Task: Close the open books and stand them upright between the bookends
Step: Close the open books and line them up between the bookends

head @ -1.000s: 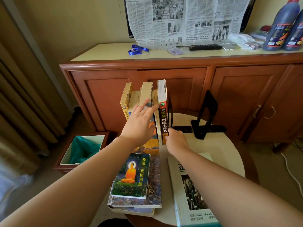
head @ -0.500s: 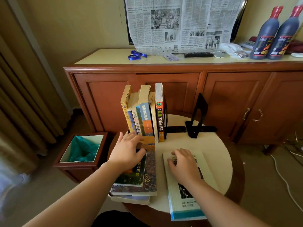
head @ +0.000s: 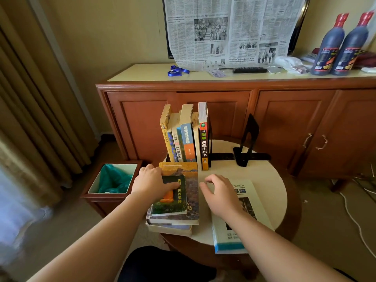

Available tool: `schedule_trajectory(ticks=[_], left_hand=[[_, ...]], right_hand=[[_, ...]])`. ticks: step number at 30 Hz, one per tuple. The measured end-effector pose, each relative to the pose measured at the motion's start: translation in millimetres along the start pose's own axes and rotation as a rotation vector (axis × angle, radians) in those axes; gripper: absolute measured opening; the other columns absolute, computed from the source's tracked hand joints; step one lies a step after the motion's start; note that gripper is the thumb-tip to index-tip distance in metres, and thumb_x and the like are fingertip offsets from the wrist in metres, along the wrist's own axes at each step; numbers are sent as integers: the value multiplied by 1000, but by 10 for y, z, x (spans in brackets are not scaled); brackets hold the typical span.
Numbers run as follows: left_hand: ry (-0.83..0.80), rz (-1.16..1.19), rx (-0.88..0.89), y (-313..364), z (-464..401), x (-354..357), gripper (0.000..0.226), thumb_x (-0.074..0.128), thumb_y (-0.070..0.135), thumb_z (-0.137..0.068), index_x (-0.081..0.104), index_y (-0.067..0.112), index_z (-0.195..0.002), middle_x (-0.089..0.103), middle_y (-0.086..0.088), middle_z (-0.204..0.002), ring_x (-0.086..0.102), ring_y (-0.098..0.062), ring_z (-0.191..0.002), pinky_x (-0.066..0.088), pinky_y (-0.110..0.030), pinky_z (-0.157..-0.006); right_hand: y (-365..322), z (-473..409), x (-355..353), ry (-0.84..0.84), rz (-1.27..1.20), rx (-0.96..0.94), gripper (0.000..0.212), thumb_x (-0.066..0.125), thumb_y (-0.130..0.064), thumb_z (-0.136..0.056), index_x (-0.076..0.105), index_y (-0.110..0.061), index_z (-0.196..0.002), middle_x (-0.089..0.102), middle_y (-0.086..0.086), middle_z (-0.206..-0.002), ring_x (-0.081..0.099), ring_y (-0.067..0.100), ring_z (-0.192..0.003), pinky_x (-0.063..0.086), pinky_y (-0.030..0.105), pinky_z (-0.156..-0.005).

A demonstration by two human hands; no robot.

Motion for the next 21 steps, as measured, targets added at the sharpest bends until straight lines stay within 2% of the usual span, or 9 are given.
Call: schedule_trajectory(ticks=[5,8,10,12,15,16,17,19,21], left_hand=[[-27,67,-24,72,-5,-110,65,72,71,-82,51,19,-115,64,-2,-111,61,-21,-96,58,-42,-84],[-131,-64,9,153,-33,-51,91,69,84,-73,56,14,-130,57,-9,-127,57,-27,-112,55,-42,-94],[-151,-127,17,186,8,-49,87,67,87,-71,60,17,-122,54,-11,-126,54,-28,-113,53,-41,-95],[-140,-96,19,181,19,-26,79,66,91,-68,58,23,-107,57,-6,-114,56,-22,-100,54,-37,-84],[-96,4,-4,169,49,-16,95,54,104,-48,62,23,-96,62,-1,-98,60,-16,-83,54,-32,-66],[-97,31,-12,186,63,-19,94,55,104,-48,63,21,-93,62,-2,-95,60,-15,-80,51,-30,-61],[-118,64,-34,199,75,-21,86,60,99,-56,62,19,-87,62,-2,-92,60,-14,-77,47,-28,-57],[-141,197,-66,249,86,-43,58,74,74,-78,58,18,-75,62,0,-79,58,-11,-66,43,-25,-52],[-170,457,-141,248,31,-10,38,79,43,-90,61,13,-74,64,-1,-69,61,-13,-58,49,-25,-50]], right_hand=[[-306,-6,15,-63,-45,-70,41,57,-56,-98,61,-27,-126,56,-11,-121,50,5,-111,42,20,-83],[-465,36,100,-209,24,-99,66,56,-76,-87,56,-29,-133,52,-12,-127,49,7,-116,47,29,-91],[-514,97,195,-333,94,-102,83,57,-85,-80,51,-30,-141,47,-11,-133,44,10,-123,45,33,-95],[-541,150,254,-388,198,-141,91,59,-87,-76,48,-29,-144,46,-9,-137,39,13,-128,43,37,-101],[-545,175,267,-372,296,-173,97,56,-95,-68,50,-30,-140,49,-7,-134,39,16,-126,44,42,-102],[-542,170,259,-360,311,-166,96,56,-96,-66,50,-31,-137,50,-7,-132,41,16,-124,45,42,-101],[-537,163,252,-348,321,-157,94,57,-95,-65,50,-31,-133,51,-7,-130,43,16,-121,47,42,-98],[-530,150,217,-329,321,-134,84,64,-88,-66,49,-30,-125,54,-7,-124,49,17,-114,50,41,-93],[-521,145,153,-311,287,-108,66,70,-73,-71,49,-30,-117,56,-6,-115,53,18,-105,53,39,-86]])
Point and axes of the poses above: each hand's wrist, its own z-axis away from the middle knuckle, its own x-axis out of the palm, y = z × x, the point moved 8 cm from there along -z, towards the middle knuckle
